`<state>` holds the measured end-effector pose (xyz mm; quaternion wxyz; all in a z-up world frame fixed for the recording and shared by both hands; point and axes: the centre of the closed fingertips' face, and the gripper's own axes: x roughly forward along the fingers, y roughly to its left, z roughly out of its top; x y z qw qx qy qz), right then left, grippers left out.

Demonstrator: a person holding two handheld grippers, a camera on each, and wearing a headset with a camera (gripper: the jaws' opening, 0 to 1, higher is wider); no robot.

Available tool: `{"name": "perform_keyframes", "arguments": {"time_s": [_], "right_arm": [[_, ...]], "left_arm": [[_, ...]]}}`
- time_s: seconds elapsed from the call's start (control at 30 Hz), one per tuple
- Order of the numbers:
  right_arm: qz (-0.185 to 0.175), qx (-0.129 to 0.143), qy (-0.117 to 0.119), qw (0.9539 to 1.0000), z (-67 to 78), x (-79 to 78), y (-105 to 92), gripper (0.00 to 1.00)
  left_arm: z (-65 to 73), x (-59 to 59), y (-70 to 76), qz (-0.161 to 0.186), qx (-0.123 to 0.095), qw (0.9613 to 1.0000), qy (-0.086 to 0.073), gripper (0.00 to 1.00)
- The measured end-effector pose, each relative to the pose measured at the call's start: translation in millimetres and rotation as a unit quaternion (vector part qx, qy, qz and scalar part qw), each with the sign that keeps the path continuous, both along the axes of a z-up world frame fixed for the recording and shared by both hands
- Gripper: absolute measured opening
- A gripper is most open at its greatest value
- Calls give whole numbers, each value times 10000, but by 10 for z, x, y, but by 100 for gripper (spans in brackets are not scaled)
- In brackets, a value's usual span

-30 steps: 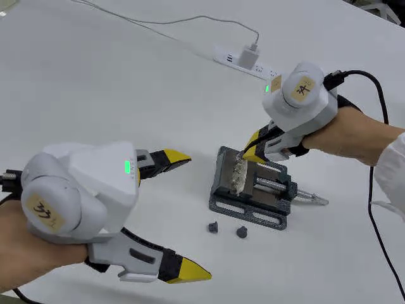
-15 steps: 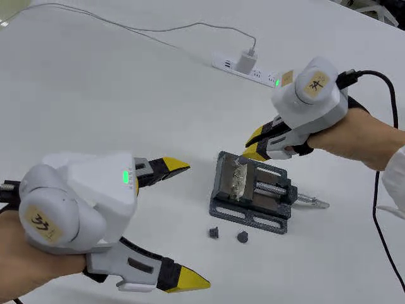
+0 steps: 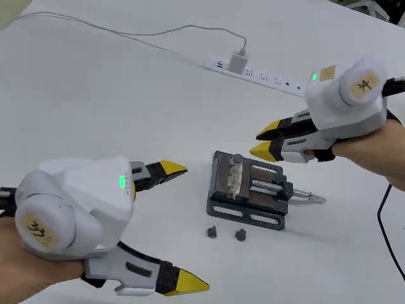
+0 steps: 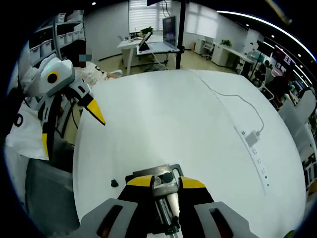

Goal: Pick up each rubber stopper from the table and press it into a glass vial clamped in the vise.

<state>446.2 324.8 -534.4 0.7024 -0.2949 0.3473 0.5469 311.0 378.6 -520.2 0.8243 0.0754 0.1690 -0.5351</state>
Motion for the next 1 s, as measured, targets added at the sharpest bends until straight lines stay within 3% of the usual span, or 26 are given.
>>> {"name": "perform_keyframes", "arguments": {"time_s": [0.47,1.0], "right_arm": [[-649,678,-149,9955,233,-361,-248,20],[-1170,1252,-117,9851,290,-807,-512,23]], "left_arm": [[69,-19,-58,-136,138,9998,-74,87],[13,-47,-140,-347,399,9986,-35,84]]}}
